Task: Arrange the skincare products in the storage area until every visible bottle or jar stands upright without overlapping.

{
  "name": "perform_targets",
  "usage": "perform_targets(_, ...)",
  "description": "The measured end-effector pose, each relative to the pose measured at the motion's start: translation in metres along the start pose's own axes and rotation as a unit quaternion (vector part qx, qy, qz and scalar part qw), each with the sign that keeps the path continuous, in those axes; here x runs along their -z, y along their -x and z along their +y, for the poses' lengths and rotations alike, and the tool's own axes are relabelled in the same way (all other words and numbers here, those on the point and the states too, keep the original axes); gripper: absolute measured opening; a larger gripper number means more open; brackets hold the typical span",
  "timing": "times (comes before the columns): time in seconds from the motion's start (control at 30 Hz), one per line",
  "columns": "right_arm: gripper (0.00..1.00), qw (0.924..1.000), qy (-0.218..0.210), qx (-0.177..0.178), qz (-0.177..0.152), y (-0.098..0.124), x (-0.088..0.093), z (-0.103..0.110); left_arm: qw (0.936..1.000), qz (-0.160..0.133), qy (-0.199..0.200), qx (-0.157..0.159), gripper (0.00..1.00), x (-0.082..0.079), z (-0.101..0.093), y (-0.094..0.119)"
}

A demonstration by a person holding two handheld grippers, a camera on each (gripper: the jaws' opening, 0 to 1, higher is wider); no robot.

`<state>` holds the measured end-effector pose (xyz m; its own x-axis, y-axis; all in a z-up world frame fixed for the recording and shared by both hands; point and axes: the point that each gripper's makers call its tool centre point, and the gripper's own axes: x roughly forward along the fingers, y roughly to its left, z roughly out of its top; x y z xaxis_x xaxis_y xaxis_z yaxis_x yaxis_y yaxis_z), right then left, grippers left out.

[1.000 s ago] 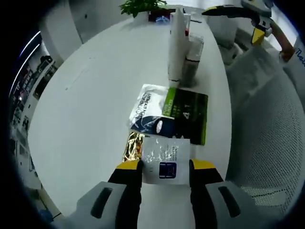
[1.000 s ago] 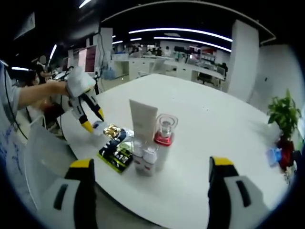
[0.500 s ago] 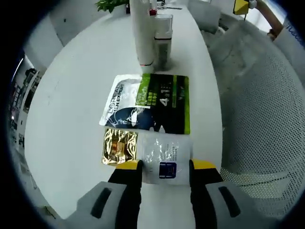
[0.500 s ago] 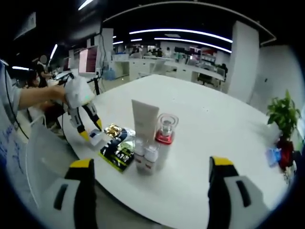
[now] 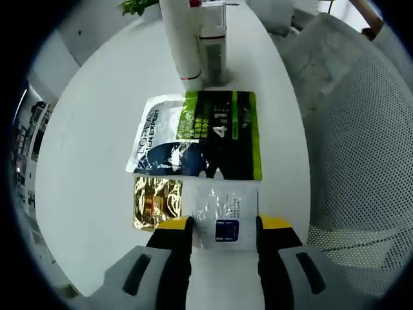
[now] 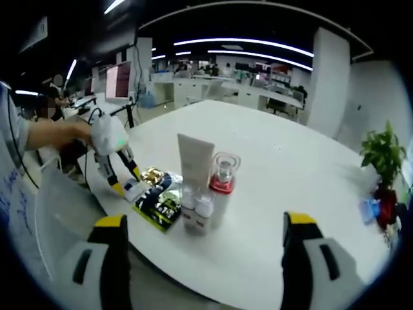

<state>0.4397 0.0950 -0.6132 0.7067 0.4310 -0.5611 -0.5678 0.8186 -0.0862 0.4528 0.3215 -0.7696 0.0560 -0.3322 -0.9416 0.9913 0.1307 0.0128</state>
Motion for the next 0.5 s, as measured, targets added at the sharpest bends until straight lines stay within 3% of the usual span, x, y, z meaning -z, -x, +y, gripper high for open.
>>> perform_targets(0.5,1.00,1.0000,-0.002,0.000,0.005,-0.0024,0.0020,-0.0014,0.9999,-0.009,0.010,0.001,0.36,-0.0027,0.0016,-0.0057)
